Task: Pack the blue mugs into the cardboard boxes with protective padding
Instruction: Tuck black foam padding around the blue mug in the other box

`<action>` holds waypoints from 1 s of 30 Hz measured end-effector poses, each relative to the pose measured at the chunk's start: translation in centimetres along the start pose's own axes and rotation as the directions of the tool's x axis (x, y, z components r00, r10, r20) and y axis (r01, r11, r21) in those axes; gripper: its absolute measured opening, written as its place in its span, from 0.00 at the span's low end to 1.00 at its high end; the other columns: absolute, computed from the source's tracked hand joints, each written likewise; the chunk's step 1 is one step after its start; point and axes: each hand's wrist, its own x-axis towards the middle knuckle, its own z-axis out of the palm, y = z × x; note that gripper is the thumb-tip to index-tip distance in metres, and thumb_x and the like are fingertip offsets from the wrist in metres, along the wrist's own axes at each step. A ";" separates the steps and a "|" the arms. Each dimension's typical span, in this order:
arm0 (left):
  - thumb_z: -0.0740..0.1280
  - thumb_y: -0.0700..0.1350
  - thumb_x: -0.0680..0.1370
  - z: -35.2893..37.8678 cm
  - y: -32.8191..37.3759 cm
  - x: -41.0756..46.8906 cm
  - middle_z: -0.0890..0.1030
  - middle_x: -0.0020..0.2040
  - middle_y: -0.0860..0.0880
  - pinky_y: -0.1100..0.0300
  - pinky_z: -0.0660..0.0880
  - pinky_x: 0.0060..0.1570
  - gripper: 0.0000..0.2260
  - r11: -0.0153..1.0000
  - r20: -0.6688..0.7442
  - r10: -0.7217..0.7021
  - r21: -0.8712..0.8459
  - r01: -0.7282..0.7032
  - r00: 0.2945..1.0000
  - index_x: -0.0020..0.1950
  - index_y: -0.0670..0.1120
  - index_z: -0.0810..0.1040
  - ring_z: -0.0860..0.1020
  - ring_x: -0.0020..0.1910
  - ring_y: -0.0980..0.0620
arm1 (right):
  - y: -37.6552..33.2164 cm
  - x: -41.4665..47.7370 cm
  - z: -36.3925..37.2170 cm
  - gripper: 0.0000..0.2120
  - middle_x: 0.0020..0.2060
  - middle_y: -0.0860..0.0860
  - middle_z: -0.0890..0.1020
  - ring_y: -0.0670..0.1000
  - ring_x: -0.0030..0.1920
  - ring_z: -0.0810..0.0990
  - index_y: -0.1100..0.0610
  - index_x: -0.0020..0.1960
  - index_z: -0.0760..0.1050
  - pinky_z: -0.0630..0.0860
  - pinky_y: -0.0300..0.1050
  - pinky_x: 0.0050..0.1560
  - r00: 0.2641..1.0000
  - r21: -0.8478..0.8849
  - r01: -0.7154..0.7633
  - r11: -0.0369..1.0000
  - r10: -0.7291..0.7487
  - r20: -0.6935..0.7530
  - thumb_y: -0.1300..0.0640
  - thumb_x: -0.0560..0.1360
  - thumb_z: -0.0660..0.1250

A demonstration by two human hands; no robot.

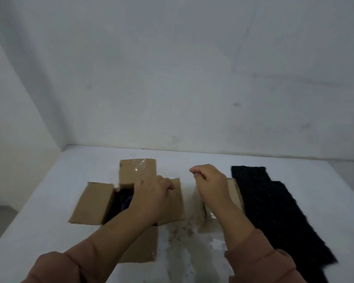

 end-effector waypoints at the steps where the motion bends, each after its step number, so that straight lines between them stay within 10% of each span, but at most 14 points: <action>1: 0.60 0.45 0.78 1.2 2.0 0.3 0.77 0.56 0.54 0.56 0.67 0.58 0.12 0.995 -0.017 0.044 -0.094 -0.045 0.999 0.58 0.54 0.77 0.74 0.57 0.52 | 1.6 -0.6 -2.0 0.11 0.43 0.51 0.82 0.47 0.46 0.79 0.59 0.45 0.83 0.70 0.29 0.50 0.994 0.026 -0.080 0.996 0.081 -0.076 0.69 0.72 0.64; 8: 0.59 0.40 0.77 10.8 16.3 -0.6 0.74 0.49 0.53 0.77 0.65 0.38 0.11 0.840 0.312 0.262 -0.539 -0.057 0.913 0.55 0.49 0.78 0.72 0.44 0.57 | 15.1 -6.7 -12.6 0.15 0.58 0.56 0.80 0.55 0.56 0.78 0.55 0.55 0.79 0.71 0.40 0.52 0.747 -0.311 -0.631 0.711 0.664 0.004 0.65 0.74 0.60; 11: 0.59 0.41 0.80 14.5 19.4 -0.1 0.75 0.59 0.48 0.67 0.71 0.48 0.12 0.783 0.656 0.107 -0.519 0.343 0.747 0.62 0.47 0.74 0.75 0.53 0.51 | 18.2 -9.3 -13.7 0.19 0.67 0.57 0.70 0.55 0.63 0.73 0.57 0.65 0.73 0.69 0.38 0.60 0.679 -0.451 -0.599 0.662 0.718 0.152 0.64 0.74 0.60; 14: 0.60 0.38 0.80 16.0 21.2 1.4 0.75 0.52 0.44 0.60 0.71 0.46 0.04 0.495 0.762 -0.157 -0.489 0.718 0.628 0.48 0.44 0.73 0.73 0.44 0.51 | 19.4 -10.7 -13.5 0.24 0.73 0.56 0.60 0.56 0.69 0.63 0.54 0.72 0.64 0.61 0.40 0.69 0.691 -0.531 -0.449 0.719 0.656 0.303 0.61 0.77 0.59; 18: 0.60 0.36 0.78 18.6 21.8 3.3 0.77 0.51 0.43 0.54 0.77 0.48 0.12 0.289 0.731 -0.321 -0.530 0.797 0.602 0.62 0.39 0.72 0.76 0.45 0.47 | 20.2 -11.1 -13.4 0.24 0.74 0.53 0.54 0.56 0.70 0.56 0.51 0.73 0.61 0.58 0.41 0.71 0.698 -0.516 -0.388 0.763 0.609 0.376 0.61 0.78 0.57; 21: 0.63 0.38 0.78 19.5 22.6 3.7 0.77 0.47 0.45 0.55 0.77 0.38 0.06 0.239 0.711 -0.342 -0.567 0.788 0.615 0.55 0.40 0.72 0.77 0.44 0.47 | 20.8 -11.3 -13.6 0.23 0.74 0.53 0.55 0.56 0.70 0.56 0.51 0.73 0.61 0.57 0.41 0.71 0.716 -0.496 -0.348 0.795 0.567 0.407 0.60 0.78 0.56; 26: 0.66 0.47 0.77 21.0 23.8 3.8 0.76 0.40 0.47 0.59 0.71 0.32 0.07 0.432 0.615 -0.331 -0.576 0.694 0.716 0.46 0.46 0.70 0.76 0.35 0.50 | 21.4 -11.5 -13.8 0.21 0.74 0.53 0.56 0.58 0.69 0.59 0.52 0.71 0.65 0.59 0.43 0.71 0.752 -0.453 -0.316 0.833 0.512 0.416 0.59 0.78 0.56; 30: 0.66 0.48 0.77 21.4 23.7 4.1 0.77 0.59 0.45 0.51 0.76 0.56 0.16 0.589 0.539 -0.309 -0.538 0.603 0.783 0.62 0.43 0.70 0.77 0.56 0.43 | 21.8 -11.9 -13.9 0.21 0.74 0.53 0.57 0.58 0.69 0.59 0.53 0.70 0.67 0.58 0.42 0.71 0.771 -0.414 -0.302 0.859 0.476 0.424 0.59 0.78 0.56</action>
